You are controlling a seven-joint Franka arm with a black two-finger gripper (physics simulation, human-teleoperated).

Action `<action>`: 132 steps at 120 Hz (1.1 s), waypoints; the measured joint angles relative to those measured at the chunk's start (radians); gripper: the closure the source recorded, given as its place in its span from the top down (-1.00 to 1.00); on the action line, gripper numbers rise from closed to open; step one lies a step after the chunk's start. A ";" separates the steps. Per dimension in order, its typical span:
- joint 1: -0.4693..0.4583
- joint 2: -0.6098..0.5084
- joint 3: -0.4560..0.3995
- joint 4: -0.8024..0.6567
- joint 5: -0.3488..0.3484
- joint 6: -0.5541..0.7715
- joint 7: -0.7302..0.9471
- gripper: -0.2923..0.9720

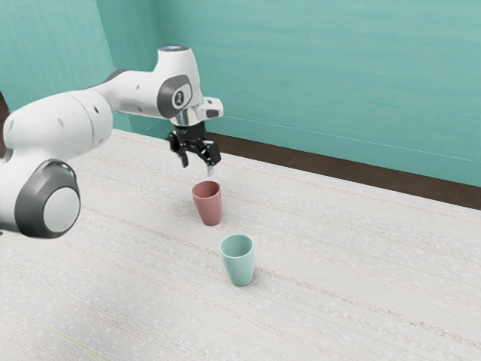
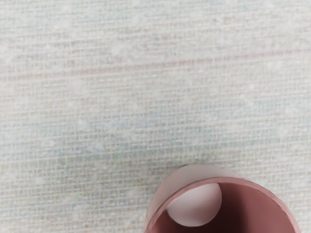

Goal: Place the left cup onto the right cup

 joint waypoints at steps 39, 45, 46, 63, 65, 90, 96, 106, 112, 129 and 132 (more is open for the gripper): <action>-0.008 -0.049 -0.016 -0.097 0.004 0.038 -0.003 0.54; -0.009 -0.083 -0.015 -0.151 0.004 0.056 -0.003 0.54; -0.009 -0.087 -0.015 -0.159 0.004 0.059 -0.004 0.54; -0.011 -0.115 -0.015 -0.203 0.005 0.094 -0.005 0.54; -0.012 -0.116 -0.015 -0.203 0.005 0.096 -0.005 0.54; -0.030 -0.117 -0.019 -0.199 0.006 0.117 -0.007 0.54; -0.036 -0.117 -0.021 -0.201 0.005 0.119 -0.008 0.54; -0.040 -0.117 -0.030 -0.203 0.005 0.123 -0.010 0.54; -0.040 -0.116 -0.032 -0.204 0.005 0.124 -0.011 0.54; -0.041 -0.115 -0.035 -0.207 0.004 0.130 -0.014 0.54; -0.041 -0.114 -0.035 -0.207 0.004 0.131 -0.014 0.54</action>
